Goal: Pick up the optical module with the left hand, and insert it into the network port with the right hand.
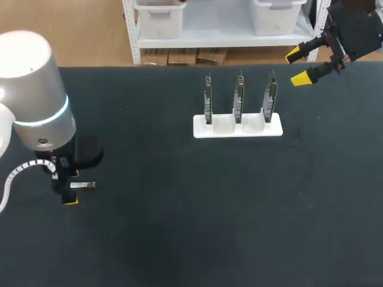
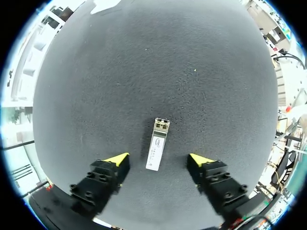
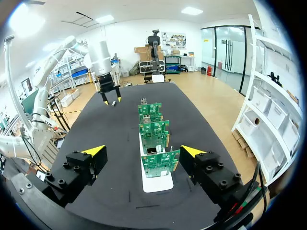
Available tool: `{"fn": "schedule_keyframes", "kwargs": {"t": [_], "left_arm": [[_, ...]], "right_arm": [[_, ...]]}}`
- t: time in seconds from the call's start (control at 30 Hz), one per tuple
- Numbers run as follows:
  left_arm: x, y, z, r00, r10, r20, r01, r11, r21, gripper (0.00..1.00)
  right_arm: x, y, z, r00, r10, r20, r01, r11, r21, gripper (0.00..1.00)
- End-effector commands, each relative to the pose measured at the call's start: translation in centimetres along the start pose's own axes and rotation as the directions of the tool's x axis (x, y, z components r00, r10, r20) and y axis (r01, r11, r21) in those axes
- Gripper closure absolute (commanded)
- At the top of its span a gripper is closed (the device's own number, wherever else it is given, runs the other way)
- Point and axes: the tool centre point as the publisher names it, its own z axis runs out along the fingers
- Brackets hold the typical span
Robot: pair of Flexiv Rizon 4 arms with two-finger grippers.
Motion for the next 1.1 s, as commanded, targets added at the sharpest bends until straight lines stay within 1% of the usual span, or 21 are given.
{"fn": "schedule_keyframes", "kwargs": {"t": [0.03, 0.3, 0.4, 0.53, 0.6, 0.63, 0.7, 0.77, 0.83, 0.93, 1.0, 1.1], "left_arm": [[-0.2, 0.5, 0.4, 1.0, -0.001, -0.004, 0.001, 1.0, 0.01, 1.0], [0.1, 1.0, 0.4, 1.0, -0.006, -0.019, 0.006, 1.0, 0.011, 1.0], [0.1, 1.1, 0.5, 1.0, -0.015, -0.009, 0.015, 1.0, 0.016, 1.0], [0.3, 1.4, 0.0, 0.999, -0.029, 0.044, 0.028, 1.0, 0.008, 1.0], [0.4, 1.7, -0.6, 0.994, -0.051, 0.095, 0.049, 0.999, 0.021, 1.0], [0.5, 2.1, -1.1, 0.989, -0.068, 0.135, 0.064, 0.998, 0.029, 1.0], [0.5, 2.8, -2.3, 0.973, -0.097, 0.208, 0.091, 0.995, 0.039, 1.0], [0.3, 3.6, -4.1, 0.952, -0.109, 0.287, 0.107, 0.994, 0.024, 1.0], [0.0, 4.4, -6.1, 0.921, -0.114, 0.373, 0.112, 0.993, 0.027, 1.0], [-0.4, 5.6, -9.1, 0.866, -0.111, 0.488, 0.108, 0.994, 0.034, 1.0], [-0.7, 6.4, -11.1, 0.832, -0.107, 0.544, 0.106, 0.994, 0.033, 1.0], [-1.0, 7.0, -13.6, 0.789, -0.077, 0.609, 0.099, 0.995, -0.003, 1.0]], "right_arm": [[0.0, 0.1, 0.0, 1.0, 0.0, 0.0, 0.0, 1.0, 0.002, 0.0], [0.0, 0.1, 0.0, 1.0, 0.0, 0.0, 0.0, 1.0, 0.002, 0.0], [0.0, 0.1, 0.0, 1.0, 0.0, 0.0, 0.0, 1.0, 0.002, 0.0], [0.0, 0.1, 0.0, 1.0, 0.0, 0.0, 0.0, 1.0, 0.002, 0.0], [0.0, 0.1, 0.0, 1.0, 0.0, 0.0, 0.0, 1.0, 0.002, 0.0], [0.0, 0.1, 0.0, 1.0, 0.0, 0.0, 0.0, 1.0, 0.002, 0.0], [0.0, 0.1, 0.0, 1.0, 0.0, 0.0, 0.0, 1.0, 0.002, 0.0], [0.0, 0.1, 0.0, 1.0, 0.0, 0.0, 0.0, 1.0, 0.002, 0.0], [0.0, 0.1, 0.0, 1.0, 0.0, 0.0, 0.0, 1.0, 0.002, 0.0], [0.0, 0.1, 0.0, 1.0, 0.0, 0.0, 0.0, 1.0, 0.002, 0.0], [0.0, 0.1, 0.0, 1.0, 0.0, 0.0, 0.0, 1.0, 0.002, 0.0], [0.0, 0.1, 0.0, 1.0, 0.0, 0.0, 0.0, 1.0, 0.002, 0.0]]}}
